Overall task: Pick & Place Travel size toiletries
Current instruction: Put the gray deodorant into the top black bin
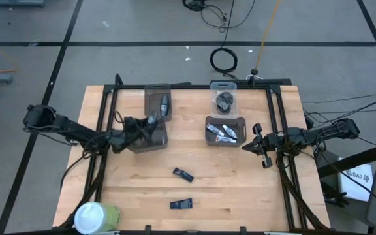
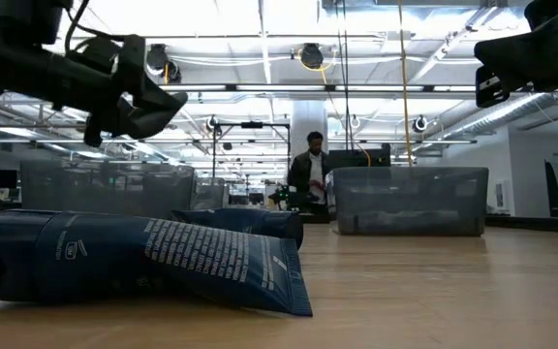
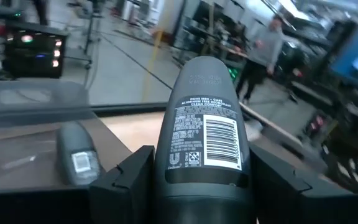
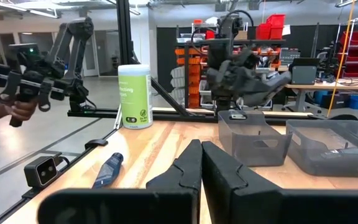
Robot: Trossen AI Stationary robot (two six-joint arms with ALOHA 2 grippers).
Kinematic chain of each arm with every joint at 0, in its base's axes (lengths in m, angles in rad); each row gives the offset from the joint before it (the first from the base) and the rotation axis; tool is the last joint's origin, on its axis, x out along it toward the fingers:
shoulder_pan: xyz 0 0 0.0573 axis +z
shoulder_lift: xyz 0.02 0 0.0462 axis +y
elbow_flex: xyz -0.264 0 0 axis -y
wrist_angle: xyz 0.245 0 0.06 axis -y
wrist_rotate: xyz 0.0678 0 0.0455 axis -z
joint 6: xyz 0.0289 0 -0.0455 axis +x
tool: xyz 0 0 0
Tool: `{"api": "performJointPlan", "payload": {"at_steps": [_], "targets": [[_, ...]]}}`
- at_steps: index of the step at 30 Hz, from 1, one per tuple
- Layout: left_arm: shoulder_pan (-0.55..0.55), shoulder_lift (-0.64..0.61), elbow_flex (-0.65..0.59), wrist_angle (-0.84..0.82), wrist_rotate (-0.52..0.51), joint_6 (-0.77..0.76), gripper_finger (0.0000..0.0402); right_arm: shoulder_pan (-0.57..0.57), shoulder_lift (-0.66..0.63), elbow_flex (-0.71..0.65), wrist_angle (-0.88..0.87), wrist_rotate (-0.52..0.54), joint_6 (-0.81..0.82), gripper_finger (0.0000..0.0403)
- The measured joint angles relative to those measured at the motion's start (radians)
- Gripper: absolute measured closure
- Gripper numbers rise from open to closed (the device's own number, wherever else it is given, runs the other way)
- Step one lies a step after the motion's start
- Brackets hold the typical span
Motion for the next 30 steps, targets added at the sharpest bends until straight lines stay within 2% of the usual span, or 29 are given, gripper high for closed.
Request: {"api": "performJointPlan", "payload": {"at_steps": [3,6,10,12,16,19,24,30], "targets": [[0.074,0.000,0.024,-0.015,0.026,-0.029,0.0204,0.000,0.000,0.000,0.000,0.000,0.000,0.0403],[0.158,0.000,0.094,-0.126,0.065,-0.055,0.0202,0.000,0.000,0.000,0.000,0.000,0.000,0.0403],[0.263,0.002,0.281,-0.472,0.128,-0.074,0.0203,0.000,0.000,0.000,0.000,0.000,0.000,0.0403],[0.319,0.026,0.393,-0.662,0.125,-0.088,0.0204,0.000,0.000,0.000,0.000,0.000,0.000,0.0403],[0.421,0.088,0.547,-0.892,0.129,-0.119,0.0201,0.000,0.000,0.000,0.000,0.000,0.000,0.0403],[0.495,0.142,0.597,-0.925,0.175,-0.161,0.0199,0.000,0.000,0.000,0.000,0.000,0.000,0.0403],[0.595,0.253,0.605,-0.935,0.244,-0.297,0.0203,0.000,0.000,0.000,0.000,0.000,0.000,0.0403],[0.634,0.384,0.605,-0.918,0.264,-0.318,0.0197,0.000,0.000,0.000,0.000,0.000,0.000,0.0403]]}}
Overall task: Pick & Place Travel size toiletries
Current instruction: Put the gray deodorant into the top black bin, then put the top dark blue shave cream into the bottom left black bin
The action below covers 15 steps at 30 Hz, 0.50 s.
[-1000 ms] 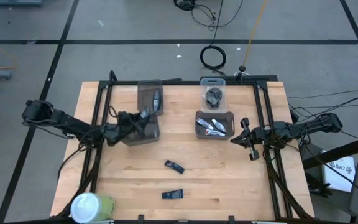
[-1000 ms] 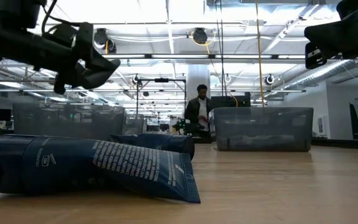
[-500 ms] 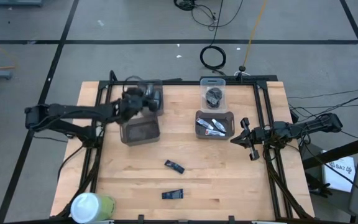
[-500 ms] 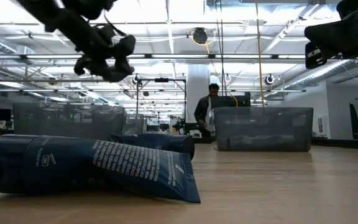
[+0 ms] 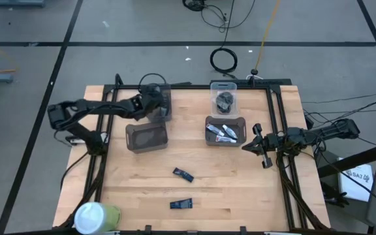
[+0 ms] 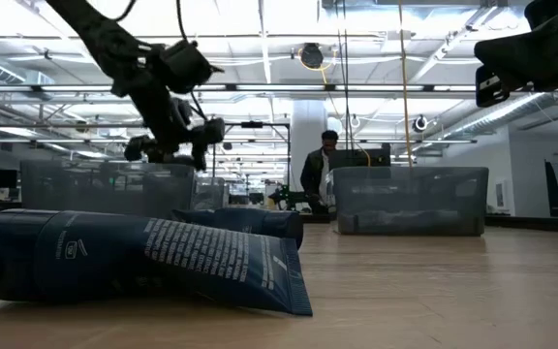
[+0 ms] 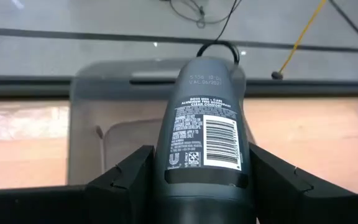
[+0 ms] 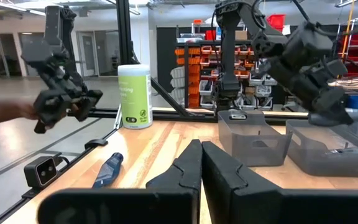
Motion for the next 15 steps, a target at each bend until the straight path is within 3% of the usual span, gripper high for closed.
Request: {"api": "performJointPlan", "payload": {"at_steps": [6,15], "targets": [[0.002,0.069,0.000,0.020,0.016,0.003,0.0198,0.000,0.000,0.000,0.000,0.000,0.000,0.0403],[0.010,0.086,0.000,0.027,0.015,0.022,0.0155,0.000,0.000,0.000,0.000,0.000,0.000,0.0403]]}}
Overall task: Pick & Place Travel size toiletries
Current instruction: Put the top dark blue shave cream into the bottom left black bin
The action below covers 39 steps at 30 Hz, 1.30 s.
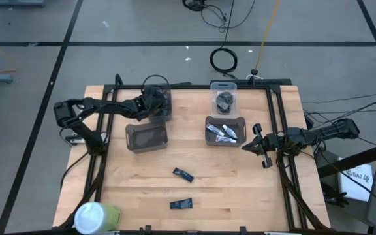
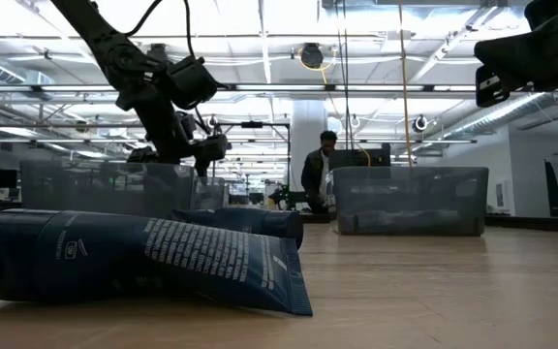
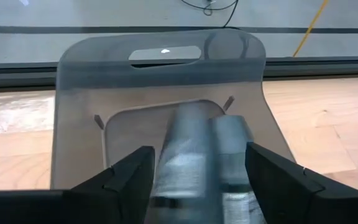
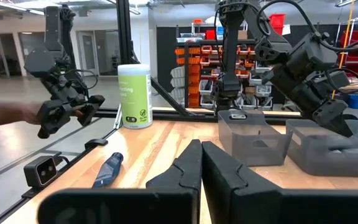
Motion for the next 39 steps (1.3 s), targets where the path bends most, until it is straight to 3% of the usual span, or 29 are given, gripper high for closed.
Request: {"api": "performJointPlan", "payload": {"at_steps": [6,10,18,28,33,39], "targets": [[-0.001,0.000,0.000,0.002,0.002,0.000,0.0138,0.000,0.000,0.000,0.000,0.000,0.000,0.0403],[-0.003,-0.012,0.000,0.022,0.044,0.124,0.0134,0.000,0.000,0.000,0.000,0.000,0.000,0.0403],[-0.043,-0.089,0.000,0.130,0.311,0.301,0.0133,0.000,0.000,0.000,0.000,0.000,0.000,0.0403],[-0.118,-0.160,0.000,0.274,0.456,0.390,0.0133,0.000,0.000,0.000,0.000,0.000,0.000,0.0403],[-0.145,-0.159,0.000,0.339,0.684,0.382,0.0133,0.000,0.000,0.000,0.000,0.000,0.000,0.0403],[-0.206,-0.158,0.000,0.404,0.857,0.401,0.0133,0.000,0.000,0.000,0.000,0.000,0.000,0.0403]]}}
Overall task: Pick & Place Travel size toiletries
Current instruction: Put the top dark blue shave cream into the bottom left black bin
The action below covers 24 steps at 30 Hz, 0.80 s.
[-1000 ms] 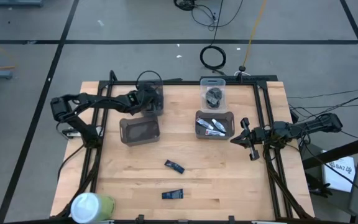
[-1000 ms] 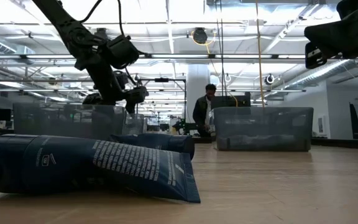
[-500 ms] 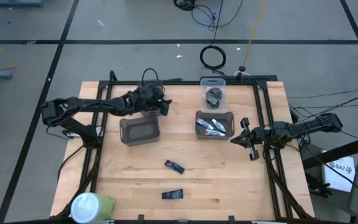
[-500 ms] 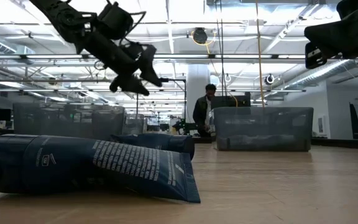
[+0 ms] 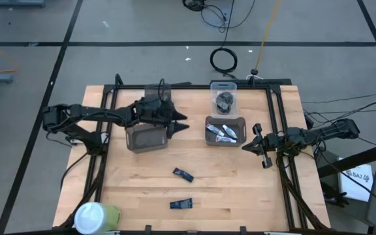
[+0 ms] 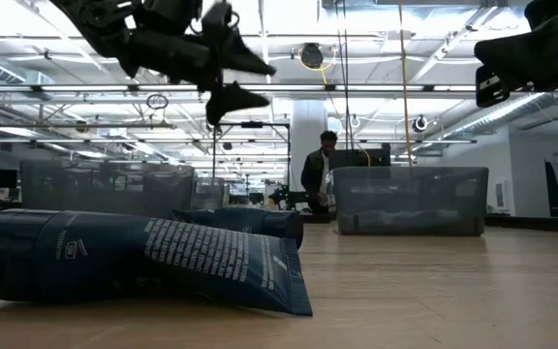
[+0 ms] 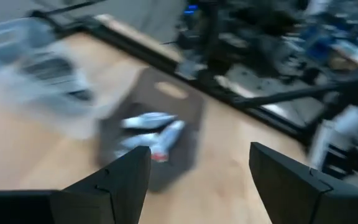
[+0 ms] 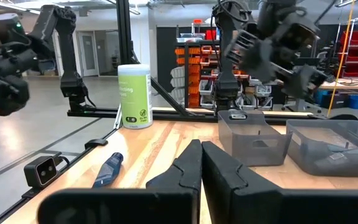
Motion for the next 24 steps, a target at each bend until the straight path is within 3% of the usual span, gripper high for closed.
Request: {"api": "performJointPlan", "payload": {"at_steps": [5,11,17,24], "targets": [[-0.066,0.009,0.000,-0.009,0.021,-0.001,0.0133,0.000,0.000,0.000,0.000,0.000,0.000,0.0403],[-0.163,0.003,0.000,0.004,0.028,0.148,0.0143,0.000,0.000,0.000,0.000,0.000,0.000,0.0403],[-0.276,-0.007,0.000,0.092,0.030,0.257,0.0233,0.000,0.000,0.000,0.000,0.000,0.000,0.0403],[-0.329,-0.053,-0.002,0.076,0.028,0.226,0.0349,0.000,0.000,0.000,0.000,0.000,0.000,0.0403]]}}
